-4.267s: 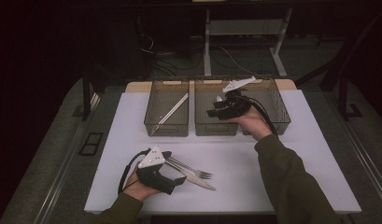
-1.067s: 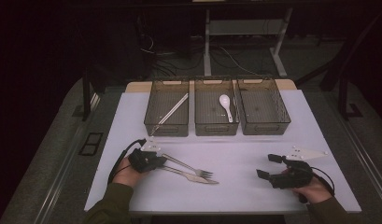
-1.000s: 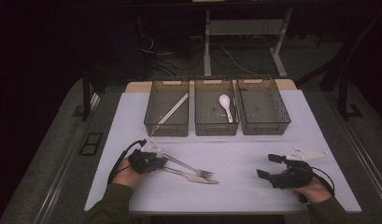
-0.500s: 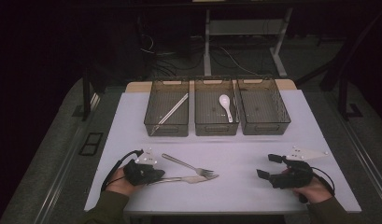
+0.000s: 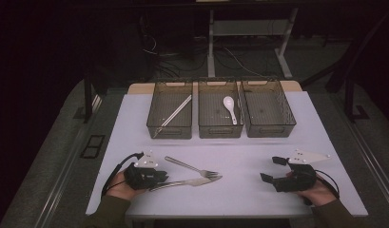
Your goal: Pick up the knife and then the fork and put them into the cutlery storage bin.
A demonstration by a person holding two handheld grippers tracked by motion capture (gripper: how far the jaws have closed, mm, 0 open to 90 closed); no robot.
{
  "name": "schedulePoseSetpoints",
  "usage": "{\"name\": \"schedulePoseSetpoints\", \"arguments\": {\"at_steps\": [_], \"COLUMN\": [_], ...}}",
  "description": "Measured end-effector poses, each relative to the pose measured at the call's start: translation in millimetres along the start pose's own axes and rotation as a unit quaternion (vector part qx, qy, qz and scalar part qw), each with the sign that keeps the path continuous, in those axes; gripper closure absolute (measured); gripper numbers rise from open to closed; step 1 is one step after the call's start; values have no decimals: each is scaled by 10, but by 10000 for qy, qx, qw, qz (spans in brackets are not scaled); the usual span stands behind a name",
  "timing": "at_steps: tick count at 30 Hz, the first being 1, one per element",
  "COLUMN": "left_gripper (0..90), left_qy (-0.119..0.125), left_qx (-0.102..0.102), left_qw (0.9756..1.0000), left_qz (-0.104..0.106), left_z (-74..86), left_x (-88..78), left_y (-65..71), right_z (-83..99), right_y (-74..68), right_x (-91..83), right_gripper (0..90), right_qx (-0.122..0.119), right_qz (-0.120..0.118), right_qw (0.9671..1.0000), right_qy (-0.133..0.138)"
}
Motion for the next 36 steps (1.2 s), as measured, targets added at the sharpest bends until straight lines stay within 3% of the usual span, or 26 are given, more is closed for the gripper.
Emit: {"name": "schedulePoseSetpoints", "arguments": {"at_steps": [11,21,24,29,36], "left_gripper": [533,609,637,669,705], "left_qy": [291,69,49,-59,31], "left_qx": [240,391,358,485,610], "left_qw": [9989,9987,9987,9979,9967], "left_qz": [261,312,367,421,533], "left_z": [-236,-274,-258,-205,-167], "left_x": [145,348,368,390,374], "left_y": [230,216,223,210,200], "right_z": [-6,-3,-3,-2,0], "right_y": [90,82,83,80,77], "right_x": [71,134,128,128,120], "right_gripper": [118,118,118,118,118], "right_qx": [14,-79,-77,-91,-75], "right_qz": [226,234,234,221,213], "right_qw": [9997,9996,9996,9996,9996], "right_qy": [-55,-150,-146,-144,-144]}}
Point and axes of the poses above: each handheld gripper's, and its own axes: x roughly forward along the jaws, z roughly out of its underside, y roughly to its right, the point moved 5 cm from there along x, roughly forward along the jaws, and after that the axes turned 4 degrees about -y, right-handed, at the moved point
